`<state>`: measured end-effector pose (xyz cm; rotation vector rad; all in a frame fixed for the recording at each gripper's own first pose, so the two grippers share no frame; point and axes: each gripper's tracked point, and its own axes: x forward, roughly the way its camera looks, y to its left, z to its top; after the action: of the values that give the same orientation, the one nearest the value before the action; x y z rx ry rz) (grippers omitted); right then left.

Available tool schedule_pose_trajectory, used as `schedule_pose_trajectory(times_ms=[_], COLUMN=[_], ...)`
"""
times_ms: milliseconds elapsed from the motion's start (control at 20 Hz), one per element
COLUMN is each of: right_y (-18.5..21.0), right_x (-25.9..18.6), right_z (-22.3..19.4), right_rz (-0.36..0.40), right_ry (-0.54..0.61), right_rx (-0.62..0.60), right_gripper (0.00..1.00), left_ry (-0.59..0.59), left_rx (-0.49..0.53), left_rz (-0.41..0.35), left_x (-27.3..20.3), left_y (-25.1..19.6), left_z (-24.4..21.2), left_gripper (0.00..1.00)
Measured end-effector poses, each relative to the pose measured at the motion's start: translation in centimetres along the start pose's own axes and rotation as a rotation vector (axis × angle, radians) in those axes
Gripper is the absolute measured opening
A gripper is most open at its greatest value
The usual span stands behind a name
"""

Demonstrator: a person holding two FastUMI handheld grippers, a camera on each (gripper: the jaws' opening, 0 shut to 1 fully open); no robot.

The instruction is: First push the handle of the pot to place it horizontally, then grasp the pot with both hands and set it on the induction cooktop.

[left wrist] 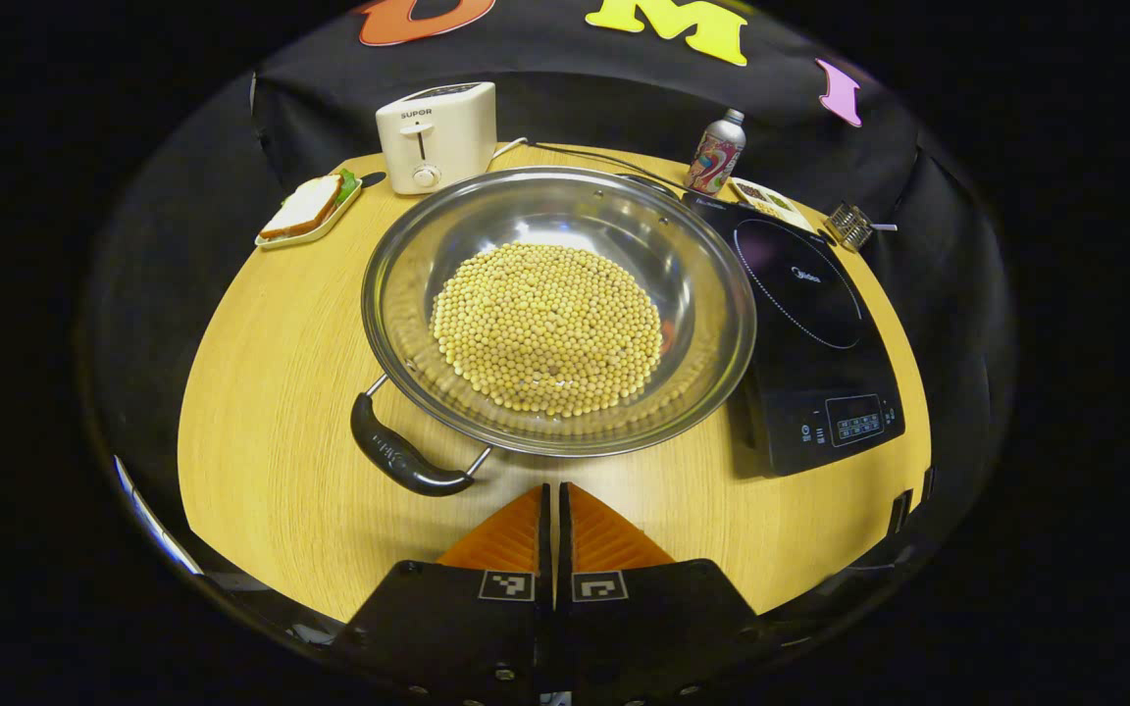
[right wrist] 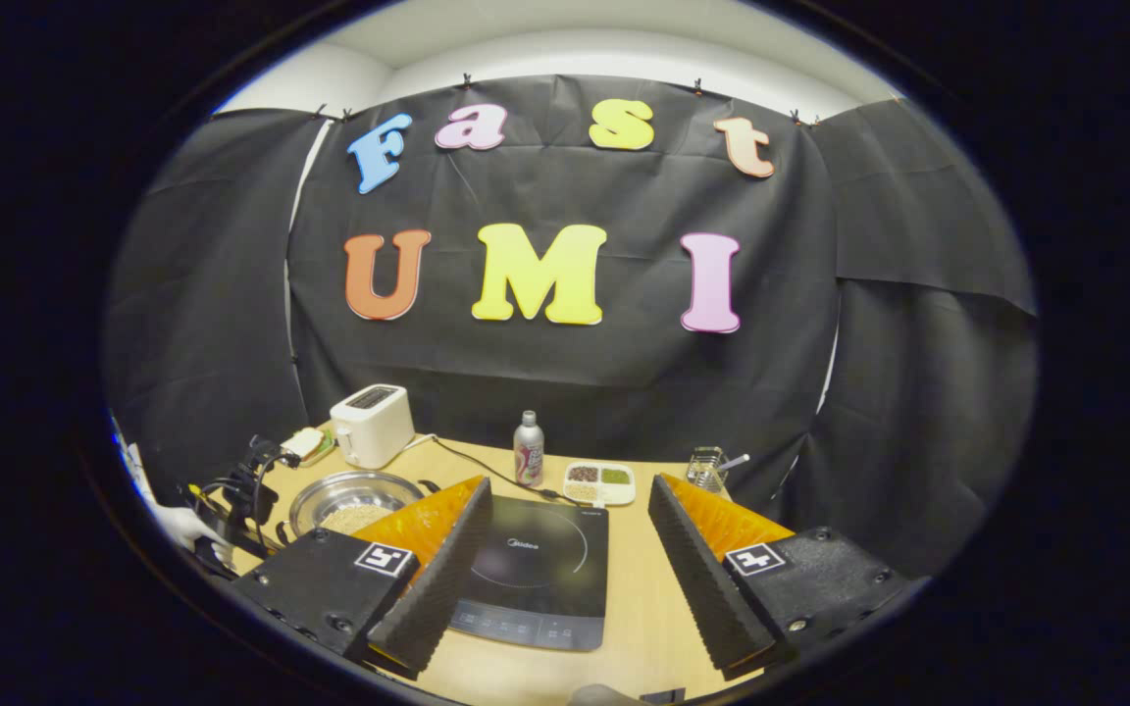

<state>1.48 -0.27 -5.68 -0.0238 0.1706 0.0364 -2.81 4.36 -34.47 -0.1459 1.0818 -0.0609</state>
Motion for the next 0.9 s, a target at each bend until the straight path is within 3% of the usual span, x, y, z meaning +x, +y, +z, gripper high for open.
schedule_pose_trajectory(times_ms=[100,150,200,250,300,450,500,550,600,650,700,850,900], right_y=[-0.5,-0.6,-0.7,-0.8,-0.8,-0.6,-0.7,-0.7,-0.9,-1.1,-1.3,-1.7,-1.7], right_x=[0.2,0.3,0.4,0.5,0.6,0.9,0.9,0.9,0.9,0.9,1.0,0.9,1.1], right_z=[-0.3,-0.4,-0.6,-0.8,-0.9,-1.2,-1.3,-1.2,-1.2,-1.2,-1.3,-1.5,-1.6], right_rz=[-0.010,-0.012,-0.013,-0.018,-0.023,-0.018,-0.019,-0.021,-0.025,-0.030,-0.032,-0.037,-0.039], right_ry=[0.007,0.014,0.020,0.024,0.027,0.037,0.037,0.037,0.035,0.037,0.039,0.048,0.050], right_rx=[0.006,0.012,0.016,0.019,0.021,0.027,0.026,0.025,0.024,0.025,0.026,0.030,0.030], right_gripper=[0.99,0.99,1.00,0.99,0.99,0.99,1.00,1.00,0.99,1.00,0.99,0.99,0.99], left_ry=[0.000,0.008,0.004,0.004,0.002,0.010,0.017,0.016,0.018,0.018,0.018,0.021,0.018], left_rx=[-0.006,-0.004,0.004,0.014,0.016,-0.021,-0.030,-0.029,-0.029,-0.033,-0.041,-0.066,-0.071], left_rz=[0.012,0.008,0.007,0.009,0.009,0.000,-0.002,0.001,0.009,0.015,0.019,0.031,0.035], left_x=[0.2,0.2,0.2,0.2,0.3,0.7,0.7,0.6,0.5,0.5,0.7,1.0,1.0], left_y=[0.7,0.7,0.7,0.7,0.8,1.1,1.2,1.5,1.7,2.2,2.6,3.7,4.0], left_z=[0.3,0.3,0.6,0.9,1.1,1.7,1.6,1.6,1.5,1.5,1.7,1.9,1.9], left_gripper=[0.09,0.00,0.09,0.09,0.00,0.00,0.08,0.09,0.00,0.00,0.09,0.09,0.00])
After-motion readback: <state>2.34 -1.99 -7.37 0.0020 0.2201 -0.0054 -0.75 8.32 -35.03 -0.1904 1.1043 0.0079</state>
